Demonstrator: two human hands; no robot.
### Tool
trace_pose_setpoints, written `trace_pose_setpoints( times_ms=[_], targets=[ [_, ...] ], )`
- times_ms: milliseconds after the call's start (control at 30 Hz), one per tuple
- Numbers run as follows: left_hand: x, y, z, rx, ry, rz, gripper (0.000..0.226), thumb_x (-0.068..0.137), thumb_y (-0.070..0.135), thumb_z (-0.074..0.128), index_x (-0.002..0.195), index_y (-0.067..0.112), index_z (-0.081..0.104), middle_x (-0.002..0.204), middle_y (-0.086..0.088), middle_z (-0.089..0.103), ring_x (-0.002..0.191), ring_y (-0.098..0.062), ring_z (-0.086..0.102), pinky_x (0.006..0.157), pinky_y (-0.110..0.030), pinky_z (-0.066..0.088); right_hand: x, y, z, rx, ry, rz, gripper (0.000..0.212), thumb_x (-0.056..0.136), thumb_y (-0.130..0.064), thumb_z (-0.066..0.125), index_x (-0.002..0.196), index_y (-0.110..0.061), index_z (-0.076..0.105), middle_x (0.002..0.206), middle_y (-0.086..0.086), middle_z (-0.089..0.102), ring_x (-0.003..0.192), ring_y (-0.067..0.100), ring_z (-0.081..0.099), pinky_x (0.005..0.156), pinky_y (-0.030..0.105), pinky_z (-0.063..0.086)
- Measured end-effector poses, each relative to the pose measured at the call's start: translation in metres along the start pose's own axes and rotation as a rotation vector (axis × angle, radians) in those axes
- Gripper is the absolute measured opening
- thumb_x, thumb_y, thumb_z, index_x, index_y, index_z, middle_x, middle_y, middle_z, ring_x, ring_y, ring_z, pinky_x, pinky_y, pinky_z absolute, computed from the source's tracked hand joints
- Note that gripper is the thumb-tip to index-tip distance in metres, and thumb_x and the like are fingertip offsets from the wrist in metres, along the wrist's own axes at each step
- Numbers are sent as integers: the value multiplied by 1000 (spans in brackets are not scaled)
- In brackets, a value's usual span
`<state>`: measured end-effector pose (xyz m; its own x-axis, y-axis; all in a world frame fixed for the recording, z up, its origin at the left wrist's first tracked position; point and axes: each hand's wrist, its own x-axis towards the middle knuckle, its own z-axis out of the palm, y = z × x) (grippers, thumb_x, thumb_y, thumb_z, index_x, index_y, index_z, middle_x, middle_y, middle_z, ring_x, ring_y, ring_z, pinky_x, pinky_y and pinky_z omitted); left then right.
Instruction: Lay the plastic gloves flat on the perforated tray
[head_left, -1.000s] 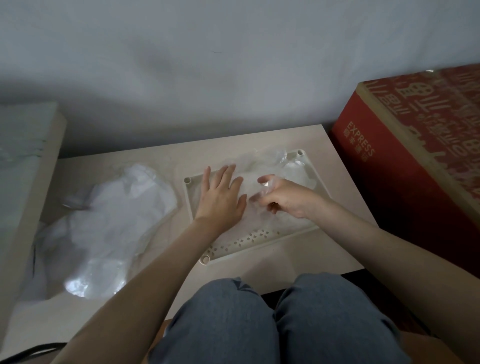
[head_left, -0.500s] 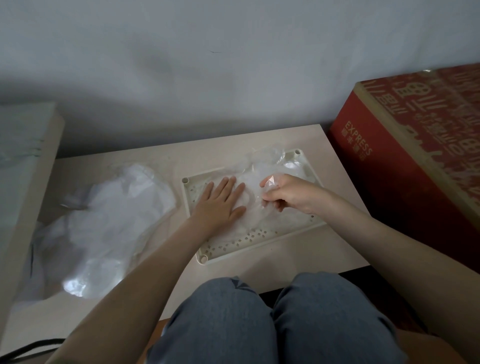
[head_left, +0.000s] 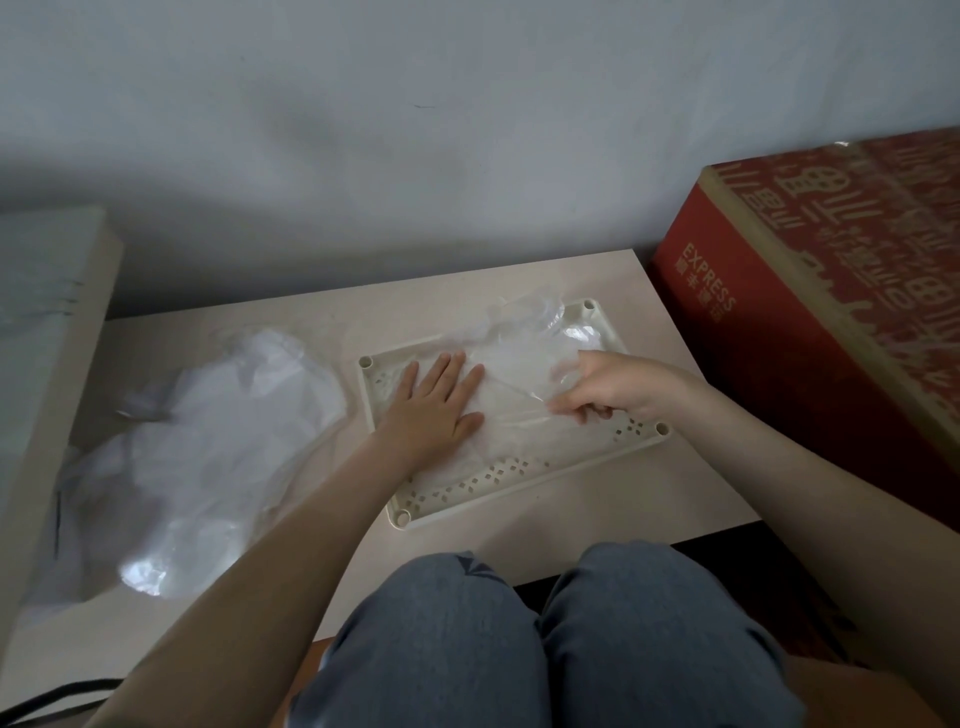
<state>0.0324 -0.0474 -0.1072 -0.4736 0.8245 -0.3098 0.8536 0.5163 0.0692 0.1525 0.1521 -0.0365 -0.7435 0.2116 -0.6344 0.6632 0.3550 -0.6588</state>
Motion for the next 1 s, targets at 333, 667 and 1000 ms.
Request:
trace_pose_setpoints(
  times_ms=[333,667,1000],
  targets=[
    [2,0,-3,4,13,13,64,101,50,21,154,24,-4,160,-6,-16,148,-20,-12,118,-46,-7,-11,5,-20,-454,358,167,39,86,-15,59,122,-2,49,102,9,62,80,20,54,58,28,40],
    [0,17,-13,-72,134,109,63,101,51,23,154,22,6,161,-4,-11,148,-18,-10,118,-38,-7,18,18,16,-785,394,-104,37,90,-27,50,124,-11,51,124,9,49,122,30,39,101,39,36],
    [11,8,4,-34,18,3,65,100,54,17,152,27,-11,160,-7,-17,147,-21,-16,118,-44,-10,18,15,5,-605,511,-319,8,86,-24,63,88,-17,65,104,-2,57,112,20,44,80,24,22]
  ],
)
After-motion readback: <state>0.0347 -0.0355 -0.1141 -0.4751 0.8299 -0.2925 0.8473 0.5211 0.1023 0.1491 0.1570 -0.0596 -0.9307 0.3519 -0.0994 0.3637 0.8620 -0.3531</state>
